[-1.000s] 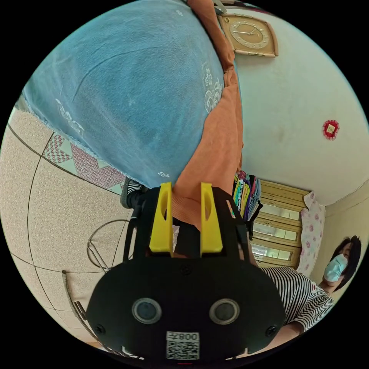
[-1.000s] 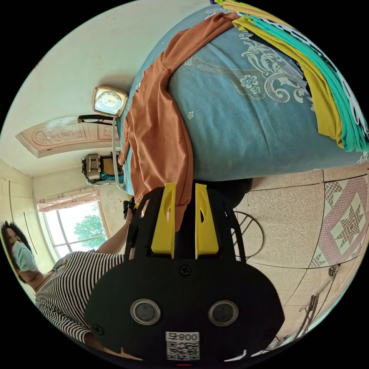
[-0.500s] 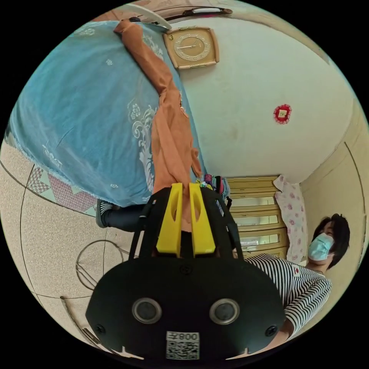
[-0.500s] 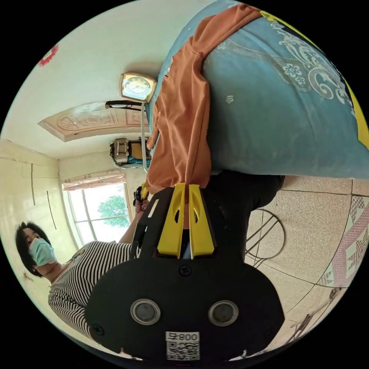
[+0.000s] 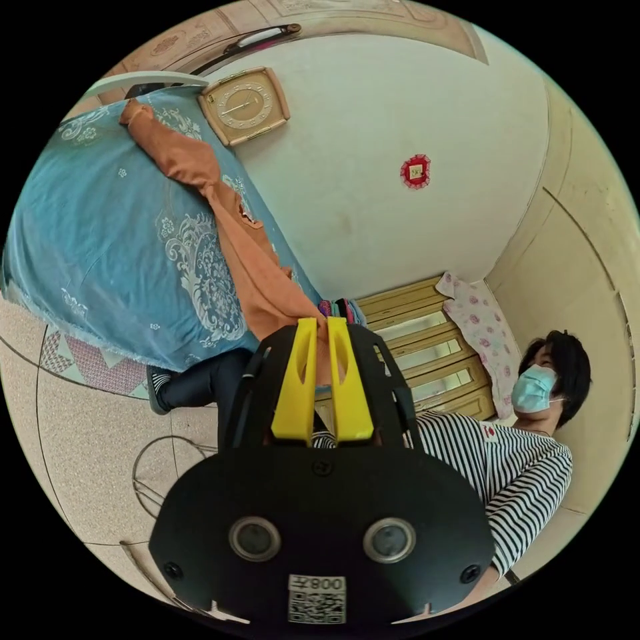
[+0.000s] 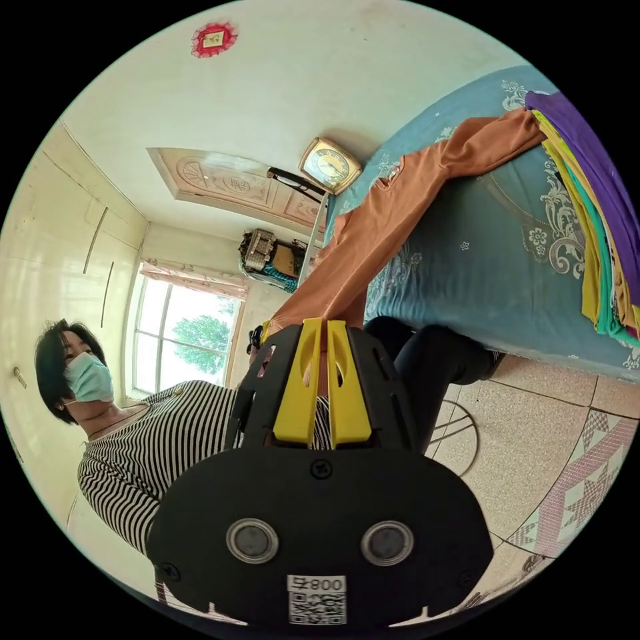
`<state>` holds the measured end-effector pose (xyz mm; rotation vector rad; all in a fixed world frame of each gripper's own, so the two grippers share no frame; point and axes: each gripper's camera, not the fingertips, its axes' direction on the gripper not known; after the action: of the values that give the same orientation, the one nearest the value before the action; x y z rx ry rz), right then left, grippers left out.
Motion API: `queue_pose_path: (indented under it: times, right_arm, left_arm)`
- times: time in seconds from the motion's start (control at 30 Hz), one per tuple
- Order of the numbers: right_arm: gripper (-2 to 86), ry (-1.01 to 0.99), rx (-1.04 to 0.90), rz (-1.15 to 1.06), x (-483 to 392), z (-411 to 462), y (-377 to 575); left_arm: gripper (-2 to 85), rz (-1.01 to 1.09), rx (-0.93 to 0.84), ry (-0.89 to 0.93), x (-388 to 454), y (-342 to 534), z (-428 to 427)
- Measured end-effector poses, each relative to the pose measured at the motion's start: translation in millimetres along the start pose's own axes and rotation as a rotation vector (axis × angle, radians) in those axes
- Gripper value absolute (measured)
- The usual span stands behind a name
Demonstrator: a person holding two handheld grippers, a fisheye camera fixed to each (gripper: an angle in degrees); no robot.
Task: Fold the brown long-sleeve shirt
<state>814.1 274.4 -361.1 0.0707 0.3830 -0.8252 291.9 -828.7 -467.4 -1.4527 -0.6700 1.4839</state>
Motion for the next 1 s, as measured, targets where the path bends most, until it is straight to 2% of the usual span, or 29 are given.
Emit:
queue_pose_path:
  times: [0.1,0.27,0.37,0.7,0.83,1.0]
  right_arm:
    - [0.8,0.035,-0.036,0.031,15,11,25]
    - [0.9,0.029,-0.071,0.235,99,54,65]
    - [1.0,0.031,-0.057,0.302,126,69,80]
    - [1.4,-0.019,-0.014,0.376,146,88,97]
    - [0.8,-0.021,0.016,0.407,148,88,103]
    - [0.1,0.055,0.119,0.413,134,74,104]
  left_arm:
    - [3.2,-0.078,0.002,-0.028,-15,22,6]
    - [3.2,-0.312,0.021,-0.071,-59,53,31]
    - [3.0,-0.368,0.020,-0.103,-66,54,45]
    - [1.6,-0.396,0.024,-0.188,-48,34,89]
    - [0.6,-0.393,0.106,-0.180,-35,24,107]
    - [0.4,-0.351,0.103,-0.202,-14,-6,144]
